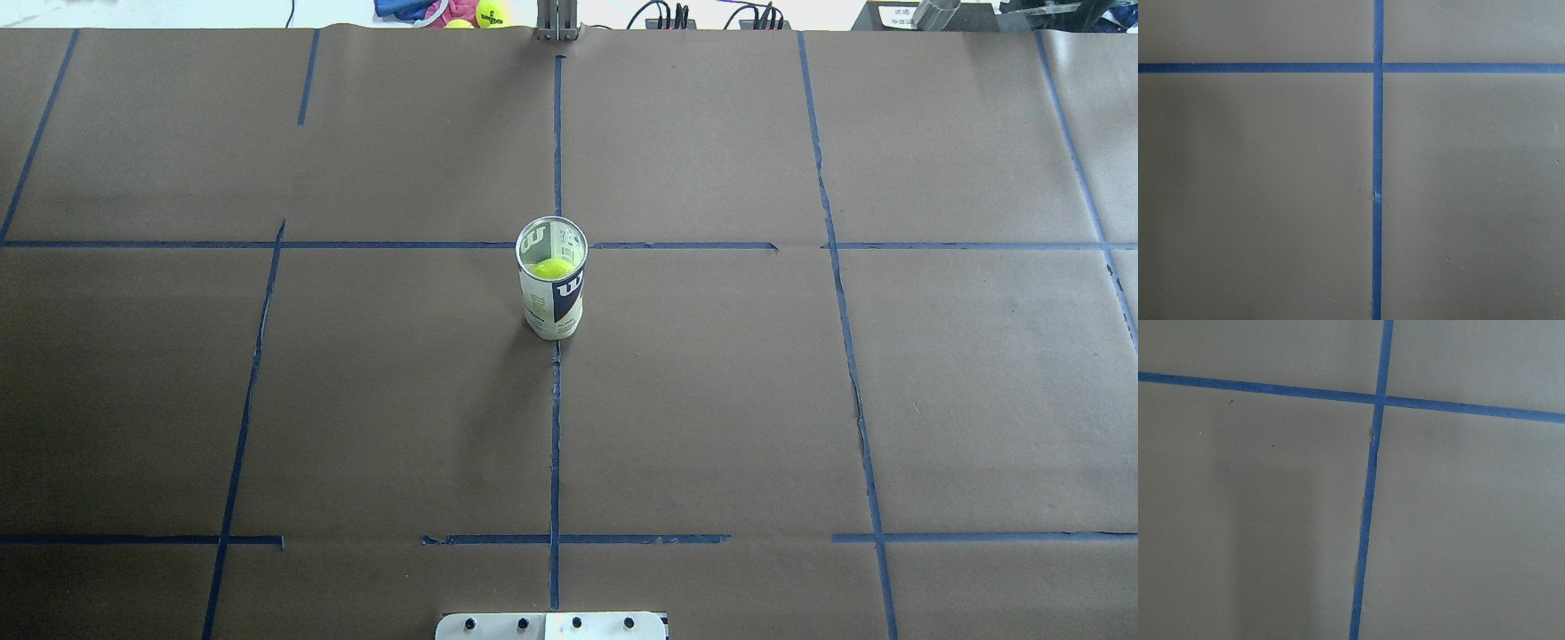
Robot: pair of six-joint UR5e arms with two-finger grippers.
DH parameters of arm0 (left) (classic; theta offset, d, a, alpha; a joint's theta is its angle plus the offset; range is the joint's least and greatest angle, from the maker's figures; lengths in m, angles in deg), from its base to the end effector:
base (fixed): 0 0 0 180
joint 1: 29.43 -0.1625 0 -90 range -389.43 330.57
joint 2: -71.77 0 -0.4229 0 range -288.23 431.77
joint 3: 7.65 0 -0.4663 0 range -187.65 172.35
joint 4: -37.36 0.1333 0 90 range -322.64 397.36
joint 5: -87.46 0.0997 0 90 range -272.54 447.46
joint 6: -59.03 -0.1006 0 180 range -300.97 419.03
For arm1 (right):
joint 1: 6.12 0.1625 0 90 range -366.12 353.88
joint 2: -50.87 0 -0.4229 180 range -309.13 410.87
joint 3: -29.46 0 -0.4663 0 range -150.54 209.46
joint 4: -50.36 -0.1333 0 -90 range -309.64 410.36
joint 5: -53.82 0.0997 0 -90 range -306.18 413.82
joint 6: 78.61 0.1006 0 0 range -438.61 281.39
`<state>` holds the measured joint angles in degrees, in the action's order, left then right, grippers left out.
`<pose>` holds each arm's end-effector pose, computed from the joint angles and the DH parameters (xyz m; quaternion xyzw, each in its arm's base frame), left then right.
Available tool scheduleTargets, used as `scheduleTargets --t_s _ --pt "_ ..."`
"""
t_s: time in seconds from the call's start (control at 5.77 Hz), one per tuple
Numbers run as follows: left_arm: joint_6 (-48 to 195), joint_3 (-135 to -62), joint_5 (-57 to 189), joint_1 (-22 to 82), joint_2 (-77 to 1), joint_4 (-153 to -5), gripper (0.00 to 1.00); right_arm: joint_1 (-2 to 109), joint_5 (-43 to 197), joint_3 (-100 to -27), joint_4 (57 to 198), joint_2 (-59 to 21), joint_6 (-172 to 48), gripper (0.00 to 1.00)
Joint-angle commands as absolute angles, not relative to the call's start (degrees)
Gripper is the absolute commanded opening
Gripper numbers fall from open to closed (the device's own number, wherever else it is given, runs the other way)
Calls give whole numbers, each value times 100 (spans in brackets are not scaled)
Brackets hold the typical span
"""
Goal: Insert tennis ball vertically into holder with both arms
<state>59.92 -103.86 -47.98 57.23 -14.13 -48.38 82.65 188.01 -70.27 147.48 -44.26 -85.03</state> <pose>-0.0305 -0.5354 0.6414 -0.0315 0.3853 0.0125 0.9222 0.0519 -0.5247 0.6228 -0.0033 -0.3766 -0.0535 0.9248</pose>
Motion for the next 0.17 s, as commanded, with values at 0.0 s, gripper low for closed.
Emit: scheduleTargets --t_s 0.0 --pt "5991 -10389 -4797 5723 -1410 -4834 100 8265 18794 -7030 14748 -4432 -8503 100"
